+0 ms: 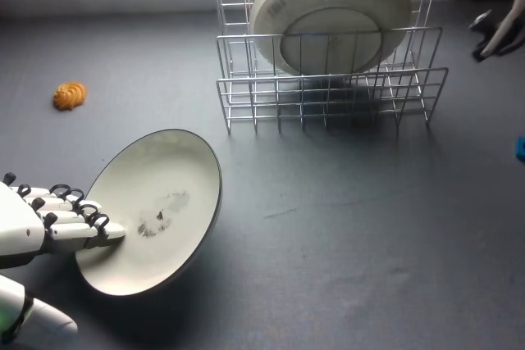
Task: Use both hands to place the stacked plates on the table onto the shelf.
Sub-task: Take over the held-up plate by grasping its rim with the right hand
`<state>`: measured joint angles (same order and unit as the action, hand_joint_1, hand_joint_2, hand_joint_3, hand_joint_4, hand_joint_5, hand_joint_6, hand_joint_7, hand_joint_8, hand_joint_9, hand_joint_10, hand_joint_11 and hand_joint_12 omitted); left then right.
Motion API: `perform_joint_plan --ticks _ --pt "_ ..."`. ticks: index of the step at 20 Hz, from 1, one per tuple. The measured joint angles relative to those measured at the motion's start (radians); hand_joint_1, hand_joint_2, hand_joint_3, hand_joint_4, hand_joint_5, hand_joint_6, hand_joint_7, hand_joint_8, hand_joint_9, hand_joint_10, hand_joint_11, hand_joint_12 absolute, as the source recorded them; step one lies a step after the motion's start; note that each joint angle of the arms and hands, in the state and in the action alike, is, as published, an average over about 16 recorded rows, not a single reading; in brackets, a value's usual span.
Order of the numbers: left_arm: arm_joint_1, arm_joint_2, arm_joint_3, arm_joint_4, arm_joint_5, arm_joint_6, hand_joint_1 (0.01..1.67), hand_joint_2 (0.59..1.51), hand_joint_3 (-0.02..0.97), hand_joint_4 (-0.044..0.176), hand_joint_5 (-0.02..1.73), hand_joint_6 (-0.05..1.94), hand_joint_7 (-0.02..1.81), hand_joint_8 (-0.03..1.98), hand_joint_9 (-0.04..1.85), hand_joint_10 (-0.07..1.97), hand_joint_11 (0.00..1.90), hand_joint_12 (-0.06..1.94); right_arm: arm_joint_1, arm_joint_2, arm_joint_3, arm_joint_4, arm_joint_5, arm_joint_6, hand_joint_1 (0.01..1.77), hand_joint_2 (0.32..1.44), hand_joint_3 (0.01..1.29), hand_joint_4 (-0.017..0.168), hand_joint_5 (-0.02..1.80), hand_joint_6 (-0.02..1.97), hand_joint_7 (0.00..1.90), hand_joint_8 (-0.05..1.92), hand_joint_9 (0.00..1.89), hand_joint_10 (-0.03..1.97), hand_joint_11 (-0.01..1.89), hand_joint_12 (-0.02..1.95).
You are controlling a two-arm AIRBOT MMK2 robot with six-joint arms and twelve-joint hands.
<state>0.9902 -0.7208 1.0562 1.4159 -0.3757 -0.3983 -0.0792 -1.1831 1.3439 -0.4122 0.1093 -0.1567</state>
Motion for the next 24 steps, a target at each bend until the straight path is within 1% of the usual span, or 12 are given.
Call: perform_joint_plan --ticks 4,7,10,14,16,19,24 --pt "-0.009 -0.002 -0.005 0.002 0.016 0.000 0.02 1.126 0.004 -0.007 -0.01 -0.03 0.01 0.00 -0.03 -0.04 0.03 0.02 0.013 0.026 -0.081 -0.001 0.037 -0.174 0.73 1.07 0.01 -0.001 0.18 0.10 0.24 0.03 0.18 0.18 0.01 0.79" --pt "-0.016 -0.003 -0.009 0.003 0.027 0.000 0.02 1.127 0.004 -0.007 -0.01 -0.03 0.01 0.00 -0.03 -0.04 0.02 0.02 0.004 0.045 -0.158 -0.001 0.070 -0.348 0.78 1.02 0.01 0.000 0.11 0.06 0.14 0.01 0.11 0.10 0.01 0.54" --pt "-0.021 -0.004 -0.013 0.004 0.038 0.000 0.02 1.128 0.004 -0.008 -0.01 -0.03 0.01 0.00 -0.03 -0.04 0.02 0.02 -0.025 0.053 -0.236 0.003 0.106 -0.545 0.84 0.95 0.01 0.001 0.04 0.03 0.05 -0.01 0.05 0.03 0.01 0.31" --pt "-0.024 -0.007 -0.016 0.004 0.046 0.000 0.02 1.131 0.004 -0.008 -0.01 -0.03 0.01 0.00 -0.03 -0.04 0.02 0.02 -0.092 0.028 -0.312 0.048 0.143 -0.828 0.94 0.87 0.01 0.002 0.03 0.03 0.02 0.00 0.03 0.02 0.01 0.14" --pt "-0.024 -0.008 -0.017 0.003 0.049 -0.001 0.02 1.133 0.004 -0.008 -0.01 -0.03 0.01 0.00 -0.03 -0.04 0.02 0.02 -0.129 0.002 -0.330 0.078 0.157 -0.950 1.00 0.84 0.01 0.002 0.02 0.04 0.01 0.00 0.02 0.02 0.01 0.07" --pt "-0.021 -0.009 -0.018 0.000 0.051 -0.004 0.02 1.134 0.004 -0.008 -0.01 -0.03 0.01 0.00 -0.03 -0.04 0.03 0.02 -0.180 -0.049 -0.333 0.124 0.170 -1.108 1.04 0.80 0.01 0.002 0.02 0.03 0.01 0.00 0.02 0.02 0.01 0.02" --pt "-0.011 -0.011 -0.019 -0.007 0.054 -0.017 0.02 1.135 0.005 -0.009 -0.01 -0.04 0.01 0.00 -0.03 -0.04 0.03 0.02 -0.238 -0.166 -0.281 0.201 0.172 -1.291 1.07 0.76 0.01 0.002 0.02 0.03 0.02 0.00 0.02 0.02 0.01 0.01"
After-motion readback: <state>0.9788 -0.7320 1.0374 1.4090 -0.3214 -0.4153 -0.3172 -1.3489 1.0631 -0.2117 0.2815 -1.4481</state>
